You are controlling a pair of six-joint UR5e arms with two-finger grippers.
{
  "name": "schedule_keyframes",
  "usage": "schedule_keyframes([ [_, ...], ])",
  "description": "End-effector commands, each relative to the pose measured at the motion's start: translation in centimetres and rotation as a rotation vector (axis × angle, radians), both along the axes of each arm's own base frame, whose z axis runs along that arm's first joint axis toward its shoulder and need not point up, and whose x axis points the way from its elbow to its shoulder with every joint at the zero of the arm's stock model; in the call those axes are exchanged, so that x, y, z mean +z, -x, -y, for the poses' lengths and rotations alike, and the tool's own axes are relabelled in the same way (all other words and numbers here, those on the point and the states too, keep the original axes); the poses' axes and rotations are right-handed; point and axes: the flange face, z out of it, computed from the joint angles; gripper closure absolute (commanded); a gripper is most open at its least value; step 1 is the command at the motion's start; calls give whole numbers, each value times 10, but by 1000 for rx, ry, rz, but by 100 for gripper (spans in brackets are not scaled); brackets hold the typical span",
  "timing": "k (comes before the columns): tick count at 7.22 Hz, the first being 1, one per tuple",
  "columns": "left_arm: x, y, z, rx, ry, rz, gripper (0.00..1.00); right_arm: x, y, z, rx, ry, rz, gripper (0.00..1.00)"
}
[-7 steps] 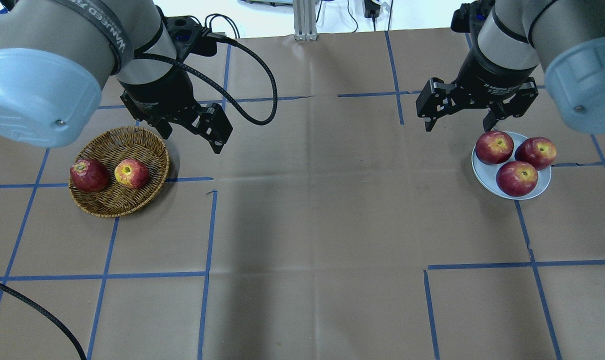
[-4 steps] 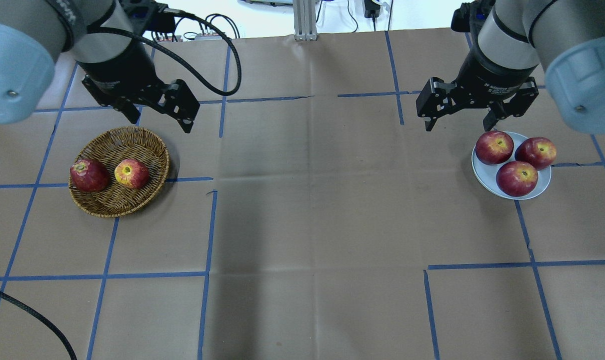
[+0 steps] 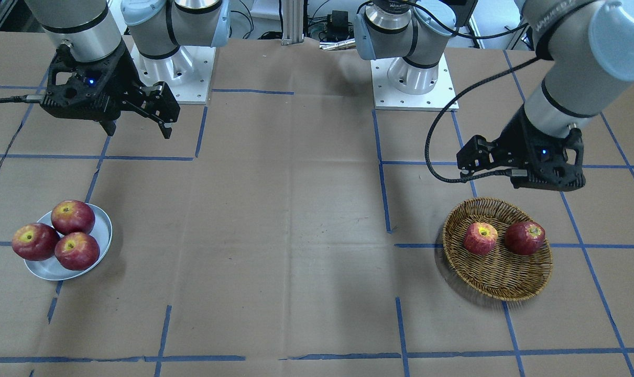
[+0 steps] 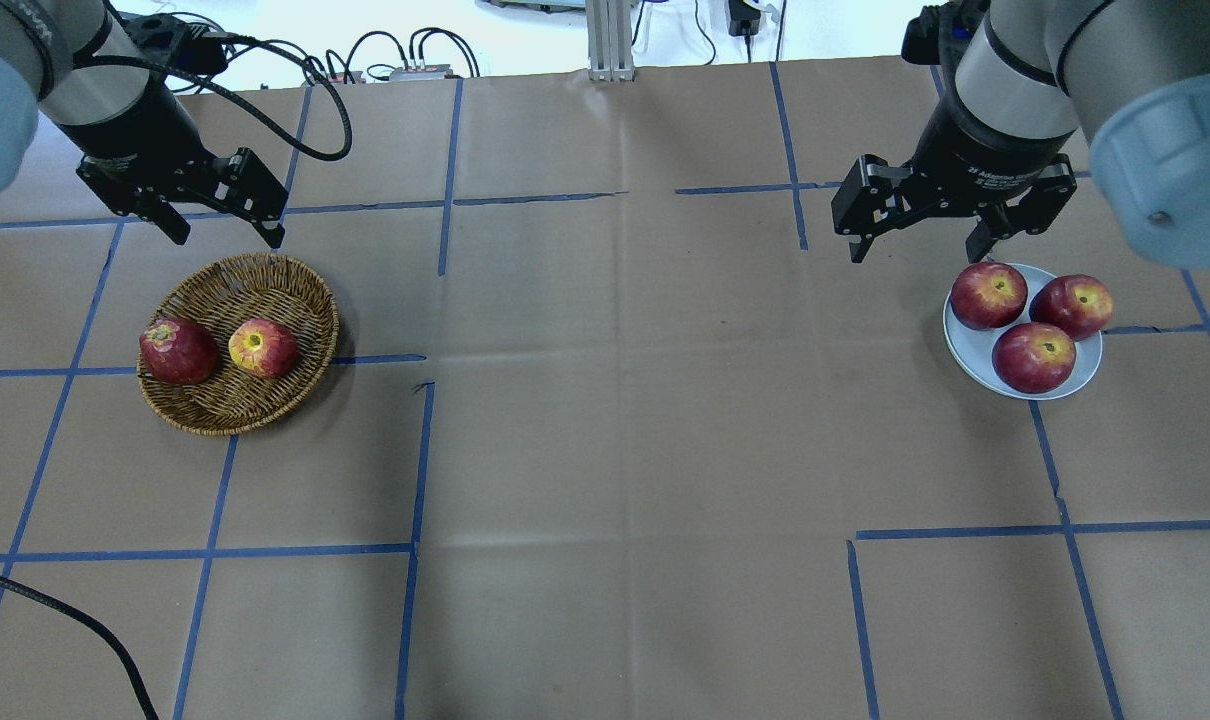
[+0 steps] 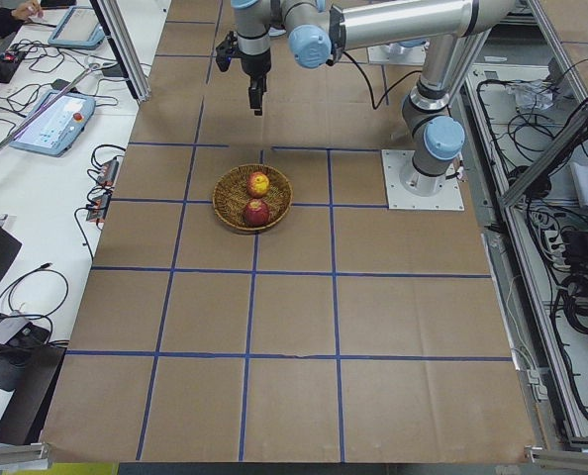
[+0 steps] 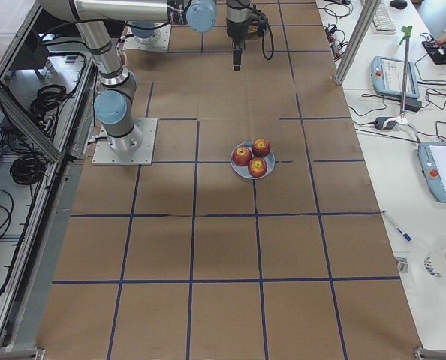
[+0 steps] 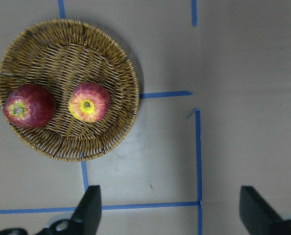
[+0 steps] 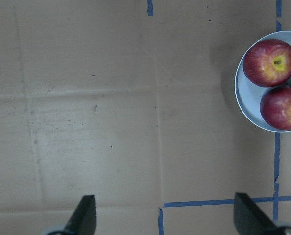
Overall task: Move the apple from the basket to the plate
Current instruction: 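Move the left gripper down over the red apple in the basket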
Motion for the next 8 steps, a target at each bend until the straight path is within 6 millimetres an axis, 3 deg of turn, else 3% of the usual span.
schedule_keyframes([
  [1,-67,-38,24,-105,-22,-13,2,0,0,0,0,0,0,0],
  [4,-140,-80,39,-163,-70,-25,2,0,0,0,-2,0,0,0],
  [7,-186,-82,28,-155,-131,-60,2,0,0,0,-2,0,0,0],
  [8,-186,-84,31,-154,-106,-39,2,0,0,0,-4,0,0,0],
])
